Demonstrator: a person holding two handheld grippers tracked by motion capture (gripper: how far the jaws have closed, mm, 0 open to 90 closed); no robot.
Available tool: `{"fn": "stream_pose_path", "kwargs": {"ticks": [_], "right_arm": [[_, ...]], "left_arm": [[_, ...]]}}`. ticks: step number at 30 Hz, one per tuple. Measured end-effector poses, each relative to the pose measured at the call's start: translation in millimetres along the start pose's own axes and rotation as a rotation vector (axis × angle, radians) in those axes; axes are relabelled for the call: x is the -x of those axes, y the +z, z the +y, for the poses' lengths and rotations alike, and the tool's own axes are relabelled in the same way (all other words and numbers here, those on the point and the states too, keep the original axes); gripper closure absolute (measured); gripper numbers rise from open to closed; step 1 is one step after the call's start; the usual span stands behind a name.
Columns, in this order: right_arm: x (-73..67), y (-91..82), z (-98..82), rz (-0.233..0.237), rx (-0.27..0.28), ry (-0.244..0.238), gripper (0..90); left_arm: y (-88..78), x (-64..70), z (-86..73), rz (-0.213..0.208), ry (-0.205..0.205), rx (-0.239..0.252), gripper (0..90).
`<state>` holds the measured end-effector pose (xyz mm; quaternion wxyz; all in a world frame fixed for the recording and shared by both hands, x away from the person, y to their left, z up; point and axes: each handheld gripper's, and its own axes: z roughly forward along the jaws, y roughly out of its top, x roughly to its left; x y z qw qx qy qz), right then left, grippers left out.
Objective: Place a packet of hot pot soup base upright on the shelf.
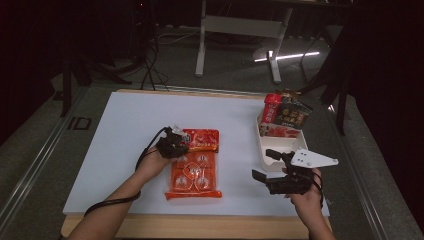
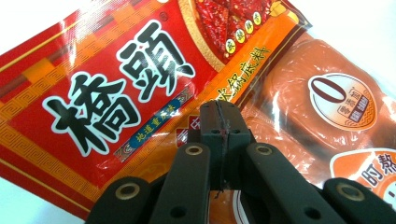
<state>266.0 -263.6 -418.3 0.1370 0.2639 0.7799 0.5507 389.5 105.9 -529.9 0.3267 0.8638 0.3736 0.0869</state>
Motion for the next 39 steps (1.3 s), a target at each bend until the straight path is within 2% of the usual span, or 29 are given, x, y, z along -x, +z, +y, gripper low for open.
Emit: {"fn": "stream_pose_path", "kwargs": {"ticks": [8,13,19,20,26,30,33,35,38,39], "right_arm": [[-0.3,-0.7,0.3,0.001,0.004,-0.002,14.0],[-0.3,-1.4,0.1,0.0,0.005,-0.001,14.0],[-1.5,0.5,0.1,0.002,0.002,-0.017,14.3],[-1.7,0.9,0.1,0.003,0.001,-0.022,14.3],[-2.3,0.9,0.1,0.002,-0.003,-0.029,14.3],[-1.6,0.0,0.0,-0.003,-0.005,-0.019,14.3],[-2.0,-0.8,0.3,-0.014,-0.005,-0.029,14.3],[-2.0,-0.9,0.3,-0.013,-0.004,-0.028,14.3],[-2.7,-0.7,0.6,-0.016,-0.006,-0.032,14.3],[-2.9,-0.6,0.7,-0.017,-0.006,-0.033,14.3]], "left_arm": [[-1.2,16.4,-2.6,-0.046,0.033,-0.014,90.0],[-2.1,20.5,-5.0,-0.061,0.039,-0.007,90.0],[-5.3,19.9,-6.0,-0.082,0.017,0.053,90.0],[-7.4,20.0,-5.7,-0.083,0.021,0.06,90.0],[-21.4,15.8,-4.7,-0.126,-0.017,0.103,88.2],[-33.9,10.7,-7.3,-0.144,-0.045,0.128,78.3],[-42.8,5.9,-10.3,-0.141,-0.063,0.144,71.3],[-48.5,2.1,-12.7,-0.12,-0.076,0.155,66.2],[-55.7,-2.9,-16.5,-0.11,-0.098,0.175,58.5],[-57.5,-4.9,-17.7,-0.118,-0.105,0.177,55.1]]}}
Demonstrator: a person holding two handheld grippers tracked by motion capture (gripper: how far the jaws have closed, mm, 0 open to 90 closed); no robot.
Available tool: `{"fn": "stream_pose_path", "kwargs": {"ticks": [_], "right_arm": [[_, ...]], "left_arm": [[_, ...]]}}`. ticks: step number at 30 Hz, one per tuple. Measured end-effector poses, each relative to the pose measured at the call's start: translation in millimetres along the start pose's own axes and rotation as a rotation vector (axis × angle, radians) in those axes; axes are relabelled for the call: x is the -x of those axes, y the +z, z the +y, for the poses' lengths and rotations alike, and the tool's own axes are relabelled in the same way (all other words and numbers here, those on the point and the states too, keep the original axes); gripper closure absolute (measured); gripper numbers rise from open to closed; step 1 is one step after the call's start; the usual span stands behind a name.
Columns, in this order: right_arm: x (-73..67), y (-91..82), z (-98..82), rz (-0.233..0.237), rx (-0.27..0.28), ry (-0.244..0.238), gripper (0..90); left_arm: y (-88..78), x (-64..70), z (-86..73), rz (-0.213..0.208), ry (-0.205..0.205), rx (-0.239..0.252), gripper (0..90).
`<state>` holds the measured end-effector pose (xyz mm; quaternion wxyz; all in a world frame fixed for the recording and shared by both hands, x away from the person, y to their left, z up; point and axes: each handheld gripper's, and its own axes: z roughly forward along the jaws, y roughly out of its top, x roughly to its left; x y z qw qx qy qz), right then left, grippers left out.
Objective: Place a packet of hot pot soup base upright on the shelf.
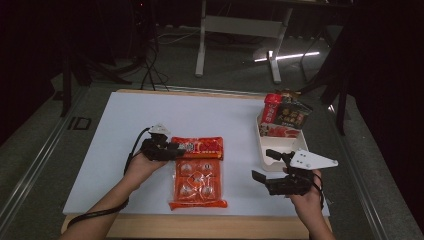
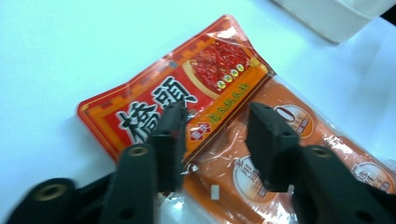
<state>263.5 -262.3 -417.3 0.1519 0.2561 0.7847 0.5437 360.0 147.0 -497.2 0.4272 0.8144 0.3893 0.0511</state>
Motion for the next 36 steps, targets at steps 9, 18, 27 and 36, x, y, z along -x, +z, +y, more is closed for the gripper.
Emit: {"fn": "stream_pose_path", "kwargs": {"ticks": [9,18,27,36], "right_arm": [[-1.5,0.7,0.0,-0.007,-0.005,-0.019,14.3],[-2.2,2.0,-0.8,-0.006,-0.012,-0.021,14.3],[-2.0,3.5,-1.5,-0.004,-0.018,-0.018,14.3],[-1.3,3.0,-1.7,-0.002,-0.017,-0.014,14.2]], "left_arm": [[-8.7,-15.8,-10.4,0.036,-0.053,0.007,34.4],[-6.4,-31.3,-23.4,0.043,-0.104,0.018,31.1],[8.1,-44.1,-32.6,0.03,-0.137,-0.014,37.2],[23.7,-51.6,-34.1,-0.006,-0.156,-0.04,45.7]]}}
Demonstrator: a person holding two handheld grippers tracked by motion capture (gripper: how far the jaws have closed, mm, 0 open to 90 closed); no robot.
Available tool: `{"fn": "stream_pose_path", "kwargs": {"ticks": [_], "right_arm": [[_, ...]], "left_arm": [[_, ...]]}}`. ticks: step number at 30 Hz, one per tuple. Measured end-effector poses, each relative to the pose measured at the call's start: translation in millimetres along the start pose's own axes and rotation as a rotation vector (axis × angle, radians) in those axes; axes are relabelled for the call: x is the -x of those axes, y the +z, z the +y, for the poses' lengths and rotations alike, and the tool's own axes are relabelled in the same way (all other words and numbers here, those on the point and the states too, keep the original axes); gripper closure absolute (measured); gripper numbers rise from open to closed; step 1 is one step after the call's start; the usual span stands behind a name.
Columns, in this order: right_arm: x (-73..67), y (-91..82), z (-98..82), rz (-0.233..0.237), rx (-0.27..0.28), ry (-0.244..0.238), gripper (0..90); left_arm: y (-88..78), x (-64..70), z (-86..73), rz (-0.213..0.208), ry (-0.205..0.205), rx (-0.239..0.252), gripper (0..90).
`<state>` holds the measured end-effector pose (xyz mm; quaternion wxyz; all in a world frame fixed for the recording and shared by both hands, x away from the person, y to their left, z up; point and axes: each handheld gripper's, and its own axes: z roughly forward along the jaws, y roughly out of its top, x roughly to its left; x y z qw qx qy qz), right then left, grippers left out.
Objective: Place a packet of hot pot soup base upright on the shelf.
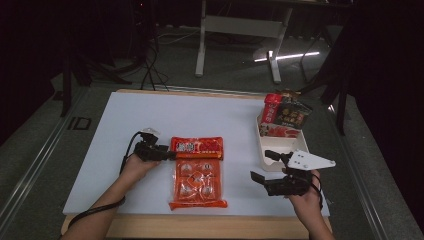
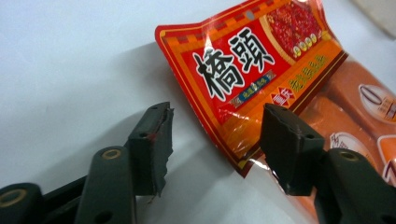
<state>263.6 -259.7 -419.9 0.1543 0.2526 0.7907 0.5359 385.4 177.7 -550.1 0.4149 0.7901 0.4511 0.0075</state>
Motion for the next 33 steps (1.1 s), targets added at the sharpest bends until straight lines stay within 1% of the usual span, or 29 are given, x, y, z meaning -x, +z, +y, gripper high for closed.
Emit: {"fn": "stream_pose_path", "kwargs": {"ticks": [2,3,5,6,7,9,10,14,16,18,21,23,24,28,31,32,33], "right_arm": [[0.2,0.4,-0.2,0.0,-0.001,-0.001,14.3],[0.3,0.7,-0.3,0.001,-0.002,0.0,14.2],[0.0,1.1,-0.3,0.004,-0.004,0.001,14.3],[-0.1,1.2,-0.3,0.004,-0.004,0.0,14.3],[-0.2,1.3,-0.3,0.005,-0.004,0.001,14.2],[0.0,1.3,-0.3,0.006,-0.005,0.001,14.3],[0.0,1.4,-0.4,0.006,-0.005,0.002,14.3],[0.8,1.6,-0.9,0.008,-0.004,0.006,14.3],[1.2,1.8,-1.3,0.008,-0.004,0.007,14.3],[1.3,1.8,-1.6,0.007,-0.005,0.008,14.2],[1.4,1.8,-1.7,0.008,-0.005,0.009,14.2],[1.6,1.9,-2.0,0.011,-0.005,0.011,14.3],[1.8,2.1,-2.2,0.011,-0.006,0.012,14.2],[2.2,2.5,-2.4,0.013,-0.005,0.014,14.3],[2.1,3.2,-2.7,0.014,-0.003,0.011,14.3],[2.0,3.3,-2.8,0.015,-0.002,0.012,14.3],[1.9,3.2,-2.8,0.015,0.002,0.011,14.4]], "left_arm": [[0.8,-0.4,0.9,-0.004,0.004,-0.005,47.6],[1.8,-0.9,1.2,-0.024,-0.002,-0.007,50.6],[3.4,0.2,1.9,-0.029,0.002,-0.01,53.5],[5.1,1.0,2.6,-0.04,0.004,-0.014,54.7],[6.0,1.8,3.0,-0.04,0.005,-0.015,57.0],[9.0,3.7,4.3,-0.053,0.006,-0.018,58.8],[10.4,4.8,4.9,-0.052,0.014,-0.021,61.1],[16.2,8.2,7.9,-0.072,0.013,-0.027,65.6],[17.7,10.3,9.9,-0.064,0.021,-0.037,66.5],[19.0,12.1,11.9,-0.055,0.036,-0.048,67.9],[21.3,13.7,12.9,-0.059,0.036,-0.051,71.5],[22.9,14.3,12.8,-0.073,0.03,-0.05,75.2],[23.3,15.2,12.7,-0.072,0.029,-0.048,77.1],[24.8,18.9,12.2,-0.062,0.036,-0.048,80.2],[25.5,21.9,12.7,-0.053,0.053,-0.047,85.1],[25.6,22.8,13.0,-0.046,0.061,-0.048,88.3],[25.3,24.3,13.7,-0.037,0.073,-0.047,89.1]]}}
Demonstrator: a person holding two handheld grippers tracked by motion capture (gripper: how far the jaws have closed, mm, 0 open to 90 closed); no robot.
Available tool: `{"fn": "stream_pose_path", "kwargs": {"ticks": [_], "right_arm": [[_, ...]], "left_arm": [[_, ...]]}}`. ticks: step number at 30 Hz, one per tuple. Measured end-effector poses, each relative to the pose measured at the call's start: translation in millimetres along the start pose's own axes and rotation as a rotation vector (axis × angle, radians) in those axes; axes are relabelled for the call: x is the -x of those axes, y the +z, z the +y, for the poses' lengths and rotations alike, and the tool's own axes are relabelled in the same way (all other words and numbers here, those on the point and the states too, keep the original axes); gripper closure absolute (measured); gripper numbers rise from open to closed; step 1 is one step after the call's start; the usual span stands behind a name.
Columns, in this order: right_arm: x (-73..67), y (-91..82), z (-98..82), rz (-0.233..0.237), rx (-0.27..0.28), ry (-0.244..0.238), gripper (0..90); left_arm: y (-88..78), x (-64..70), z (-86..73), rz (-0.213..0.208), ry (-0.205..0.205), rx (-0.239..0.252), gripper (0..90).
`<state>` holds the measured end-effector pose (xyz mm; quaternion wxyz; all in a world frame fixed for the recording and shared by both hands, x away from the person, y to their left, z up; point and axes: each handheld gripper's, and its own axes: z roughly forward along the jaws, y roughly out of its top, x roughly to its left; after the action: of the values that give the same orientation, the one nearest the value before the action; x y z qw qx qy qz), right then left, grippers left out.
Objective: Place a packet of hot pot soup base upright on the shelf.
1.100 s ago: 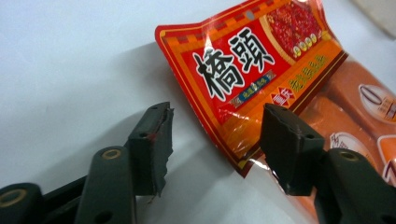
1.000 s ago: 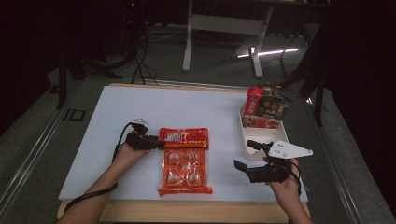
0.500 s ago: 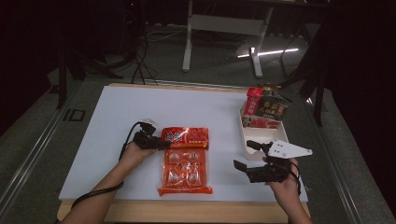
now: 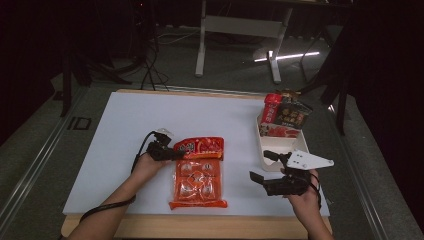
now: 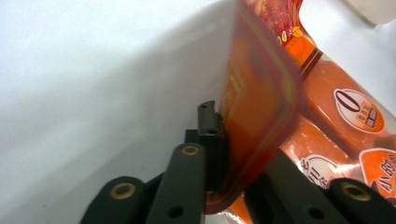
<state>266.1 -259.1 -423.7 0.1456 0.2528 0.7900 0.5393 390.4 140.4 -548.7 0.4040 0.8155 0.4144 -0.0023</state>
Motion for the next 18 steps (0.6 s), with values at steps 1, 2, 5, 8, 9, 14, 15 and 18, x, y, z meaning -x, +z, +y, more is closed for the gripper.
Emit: {"fn": "stream_pose_path", "kwargs": {"ticks": [1,2,5,8,9,14,15,18], "right_arm": [[-0.1,-0.6,0.1,-0.006,0.008,0.0,14.7],[0.1,-1.1,0.1,-0.007,0.016,0.001,14.8],[0.7,-2.9,1.2,-0.004,0.012,0.007,17.5],[1.5,-3.3,1.3,0.004,0.018,0.02,17.6],[1.4,-3.3,1.3,-0.002,0.023,0.014,17.2],[0.7,-3.0,3.0,-0.024,0.032,-0.035,17.3],[0.8,-2.8,3.5,-0.028,0.021,-0.038,17.3],[1.0,-2.7,3.5,-0.035,0.021,-0.034,16.0]], "left_arm": [[-0.4,0.8,0.6,0.005,0.008,-0.001,89.4],[-1.1,1.7,1.5,0.01,0.012,-0.002,89.5],[-2.9,3.8,2.5,0.021,0.027,0.001,89.7],[-5.6,5.1,4.2,0.019,0.022,0.009,89.7],[-6.9,6.4,5.2,0.022,0.027,0.011,89.7],[-13.9,11.6,10.7,0.024,0.045,0.021,89.7],[-15.2,12.4,11.5,0.027,0.052,0.021,89.7],[-20.0,14.7,14.5,0.023,0.055,0.023,89.8]]}}
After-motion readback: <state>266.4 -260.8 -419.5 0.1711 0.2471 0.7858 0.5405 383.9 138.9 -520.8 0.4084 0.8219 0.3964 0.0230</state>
